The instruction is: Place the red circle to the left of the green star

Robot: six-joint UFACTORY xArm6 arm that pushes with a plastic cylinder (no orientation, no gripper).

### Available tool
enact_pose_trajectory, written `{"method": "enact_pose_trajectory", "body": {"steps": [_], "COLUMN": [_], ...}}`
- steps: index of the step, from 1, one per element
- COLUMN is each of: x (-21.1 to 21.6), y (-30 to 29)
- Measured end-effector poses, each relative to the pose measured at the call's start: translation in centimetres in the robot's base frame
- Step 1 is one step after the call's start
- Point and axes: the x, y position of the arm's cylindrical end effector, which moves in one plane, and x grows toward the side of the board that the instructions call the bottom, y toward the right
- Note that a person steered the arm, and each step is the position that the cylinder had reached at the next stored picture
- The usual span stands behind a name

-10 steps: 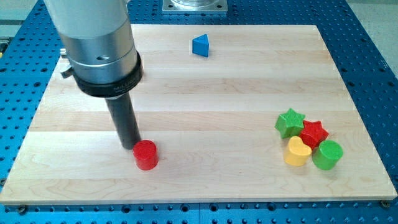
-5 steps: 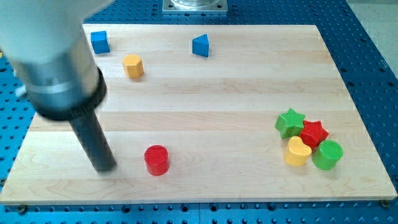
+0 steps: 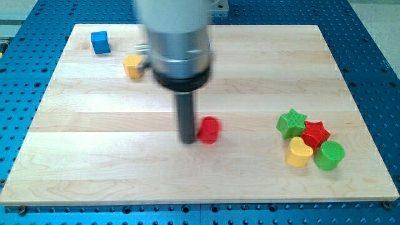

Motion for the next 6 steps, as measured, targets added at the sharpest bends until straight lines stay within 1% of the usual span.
{"method": "enact_pose_trajectory", "body": {"steps": [1,2,3,4,5,6], "x": [0.3,0.1,0.0,-1.3,-2.9,-5.6], "y": [5.0,3.9,7.6,7.5,2.0,-8.2]}}
